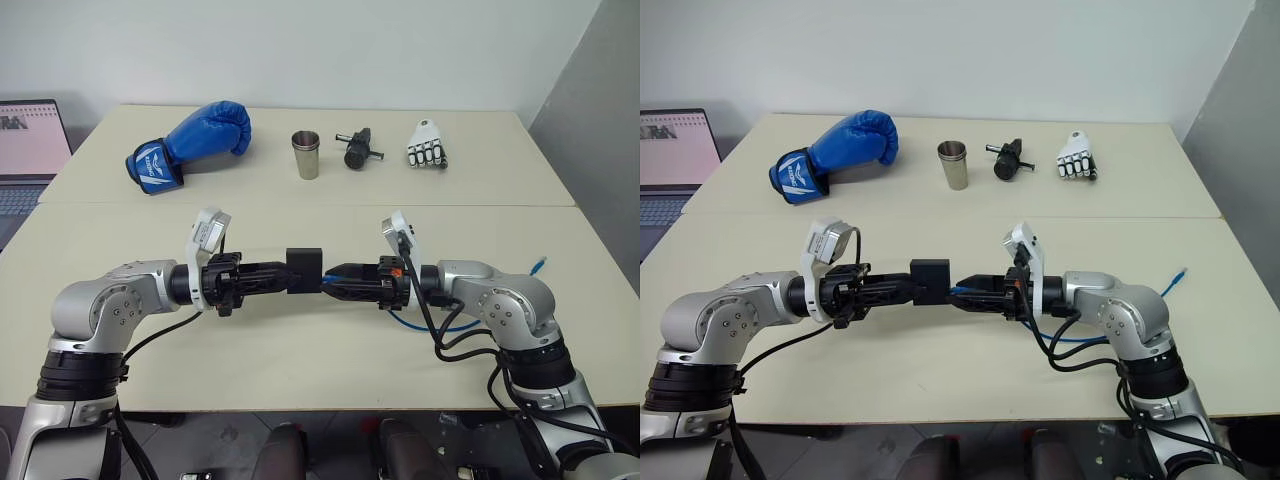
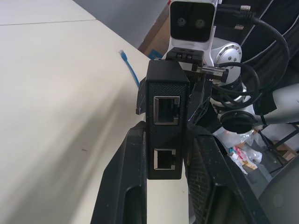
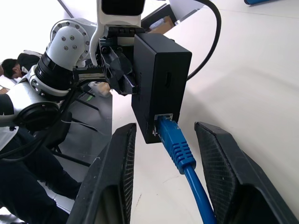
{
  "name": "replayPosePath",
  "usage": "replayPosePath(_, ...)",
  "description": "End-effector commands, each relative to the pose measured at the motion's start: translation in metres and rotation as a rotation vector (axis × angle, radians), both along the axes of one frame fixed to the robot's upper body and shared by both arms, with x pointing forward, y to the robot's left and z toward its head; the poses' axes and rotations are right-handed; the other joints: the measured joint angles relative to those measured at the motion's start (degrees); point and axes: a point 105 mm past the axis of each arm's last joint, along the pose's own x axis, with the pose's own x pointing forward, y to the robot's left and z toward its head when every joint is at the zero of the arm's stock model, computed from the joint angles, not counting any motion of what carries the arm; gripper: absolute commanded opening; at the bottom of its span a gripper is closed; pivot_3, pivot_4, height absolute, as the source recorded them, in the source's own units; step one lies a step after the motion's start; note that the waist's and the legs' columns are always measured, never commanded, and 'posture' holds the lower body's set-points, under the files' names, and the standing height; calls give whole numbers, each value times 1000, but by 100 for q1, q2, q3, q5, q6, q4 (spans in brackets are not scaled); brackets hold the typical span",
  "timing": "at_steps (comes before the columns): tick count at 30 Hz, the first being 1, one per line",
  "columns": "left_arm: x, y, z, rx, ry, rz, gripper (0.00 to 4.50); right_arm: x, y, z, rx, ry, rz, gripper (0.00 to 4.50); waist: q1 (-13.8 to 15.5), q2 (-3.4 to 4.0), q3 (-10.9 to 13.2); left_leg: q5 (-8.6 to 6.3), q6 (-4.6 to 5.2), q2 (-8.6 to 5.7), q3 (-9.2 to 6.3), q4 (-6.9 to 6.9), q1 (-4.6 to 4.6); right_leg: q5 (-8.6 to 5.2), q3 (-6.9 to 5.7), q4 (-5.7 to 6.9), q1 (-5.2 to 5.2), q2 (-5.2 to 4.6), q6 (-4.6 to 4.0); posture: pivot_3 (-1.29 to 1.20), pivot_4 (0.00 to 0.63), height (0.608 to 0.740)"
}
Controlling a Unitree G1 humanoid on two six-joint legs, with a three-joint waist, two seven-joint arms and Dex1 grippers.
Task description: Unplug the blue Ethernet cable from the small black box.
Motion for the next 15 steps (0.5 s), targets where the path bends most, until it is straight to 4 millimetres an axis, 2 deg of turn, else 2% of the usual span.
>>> replayPosePath(1, -2, -4, 10, -2, -56, -23, 774, -2, 0, 11, 28, -26, 19, 2090, 1, 0, 0, 0, 0, 0, 0, 0, 0, 0, 0, 0, 0, 0, 0, 0, 150, 740)
replayPosePath(4, -2, -4, 10, -2, -55, -25, 774, -2, 1, 11, 33, -22, 22, 2090, 0, 0, 0, 0, 0, 0, 0, 0, -1, 0, 0, 0, -1, 0, 0, 0, 150, 740)
replayPosePath(7, -3, -5, 9, -2, -54, -27, 774, -5, 2, 13, 40, -17, 37, 1626, 0, 0, 0, 0, 0, 0, 0, 0, -3, 0, 0, 0, -3, 0, 0, 0, 150, 740)
replayPosePath(11, -3, -5, 9, -3, -53, -25, 774, -6, 2, 13, 43, -14, 42, 721, 1, 0, 0, 0, 0, 0, 0, 0, -7, 0, -1, 0, -6, 0, 0, 0, 150, 740)
replayPosePath(15, -2, -4, 9, -4, -51, -23, 774, -6, 1, 14, 47, -8, 46, 152, 1, 0, 0, 0, 0, 0, 0, 0, -10, 0, -1, 0, -10, 0, 0, 0, 150, 740)
